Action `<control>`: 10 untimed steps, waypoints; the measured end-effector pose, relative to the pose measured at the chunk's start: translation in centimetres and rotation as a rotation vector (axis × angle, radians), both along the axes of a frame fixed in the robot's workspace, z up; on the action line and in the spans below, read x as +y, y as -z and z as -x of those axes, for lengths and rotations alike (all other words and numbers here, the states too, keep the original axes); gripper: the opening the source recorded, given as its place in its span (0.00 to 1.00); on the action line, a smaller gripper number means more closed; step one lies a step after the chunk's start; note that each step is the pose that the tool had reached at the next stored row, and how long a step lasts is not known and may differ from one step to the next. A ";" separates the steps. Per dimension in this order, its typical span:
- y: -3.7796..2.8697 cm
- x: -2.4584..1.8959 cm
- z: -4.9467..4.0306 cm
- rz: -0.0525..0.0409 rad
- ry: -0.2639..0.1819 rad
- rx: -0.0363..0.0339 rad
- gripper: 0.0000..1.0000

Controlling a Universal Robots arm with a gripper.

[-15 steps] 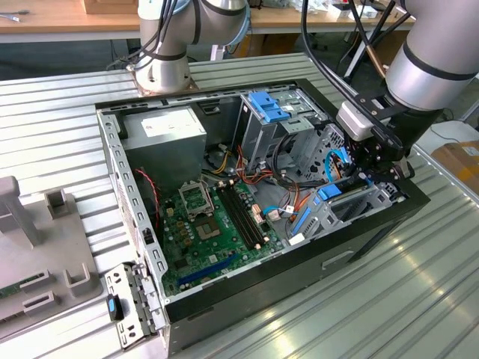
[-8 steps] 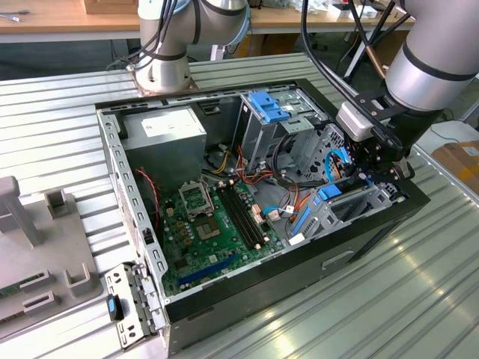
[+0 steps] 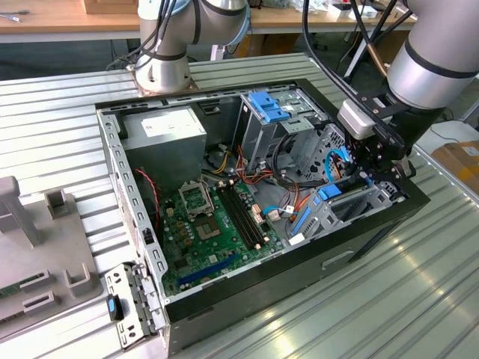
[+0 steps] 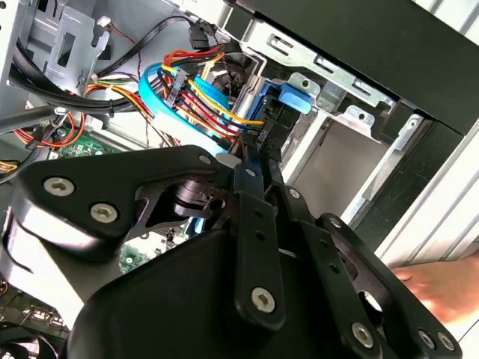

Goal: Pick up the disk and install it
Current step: 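Insert the first disk wire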

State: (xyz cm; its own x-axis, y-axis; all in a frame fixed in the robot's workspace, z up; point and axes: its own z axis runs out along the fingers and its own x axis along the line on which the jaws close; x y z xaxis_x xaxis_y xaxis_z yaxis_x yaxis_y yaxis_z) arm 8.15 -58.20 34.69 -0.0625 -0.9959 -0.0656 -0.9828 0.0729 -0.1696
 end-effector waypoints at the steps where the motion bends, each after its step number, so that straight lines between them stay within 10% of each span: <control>1: 0.00 0.00 0.00 -0.0003 0.000 0.0001 0.16; 10: 0.35 0.00 0.00 0.0000 -0.006 0.0001 0.16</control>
State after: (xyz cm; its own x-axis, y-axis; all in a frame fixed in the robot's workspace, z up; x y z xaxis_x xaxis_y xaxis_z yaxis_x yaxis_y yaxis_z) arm 8.15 -58.20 34.34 -0.0566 -0.9962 -0.0656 -0.9832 0.0671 -0.1696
